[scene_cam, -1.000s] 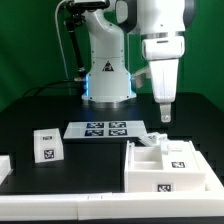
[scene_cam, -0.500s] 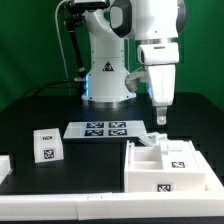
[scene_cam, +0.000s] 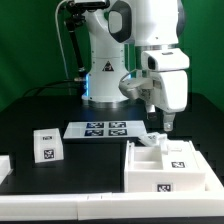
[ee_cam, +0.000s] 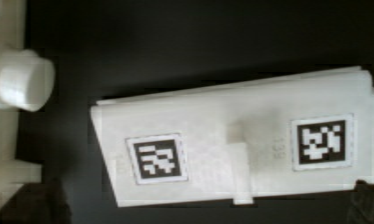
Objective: Assemble cabinet
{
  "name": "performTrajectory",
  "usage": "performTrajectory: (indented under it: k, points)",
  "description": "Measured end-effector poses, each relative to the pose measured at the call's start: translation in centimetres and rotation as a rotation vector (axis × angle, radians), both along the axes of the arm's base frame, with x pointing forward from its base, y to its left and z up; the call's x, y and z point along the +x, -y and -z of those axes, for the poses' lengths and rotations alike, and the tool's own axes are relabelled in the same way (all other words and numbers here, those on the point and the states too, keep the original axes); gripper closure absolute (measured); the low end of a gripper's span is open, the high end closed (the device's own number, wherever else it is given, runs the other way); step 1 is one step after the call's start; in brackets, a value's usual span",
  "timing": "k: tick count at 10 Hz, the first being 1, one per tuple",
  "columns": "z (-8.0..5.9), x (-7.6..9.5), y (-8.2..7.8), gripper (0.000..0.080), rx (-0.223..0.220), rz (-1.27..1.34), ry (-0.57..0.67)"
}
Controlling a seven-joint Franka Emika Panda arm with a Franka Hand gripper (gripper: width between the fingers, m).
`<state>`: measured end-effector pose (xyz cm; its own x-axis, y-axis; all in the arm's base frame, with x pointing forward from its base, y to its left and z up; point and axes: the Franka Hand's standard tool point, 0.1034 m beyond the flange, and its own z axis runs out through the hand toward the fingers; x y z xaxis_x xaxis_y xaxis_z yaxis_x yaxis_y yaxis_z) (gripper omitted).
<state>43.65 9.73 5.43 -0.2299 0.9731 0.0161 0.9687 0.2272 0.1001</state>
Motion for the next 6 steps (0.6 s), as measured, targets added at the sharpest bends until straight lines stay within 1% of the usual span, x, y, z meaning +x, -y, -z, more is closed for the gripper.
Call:
performTrajectory:
  k: [1, 2, 5, 6]
  points:
    - [0.0, 0.24, -0.45, 0.0002, -0.002, -0.025, 0.006]
    - [0.07, 0.16, -0.22, 0.0002, -0.002, -0.017, 0.003]
    - [0.22, 0.06, -0.17, 0.0002, -0.002, -0.015, 0.0]
    - [0.72, -0.23, -0.44, 0.0002, -0.004, -0.04, -0.009]
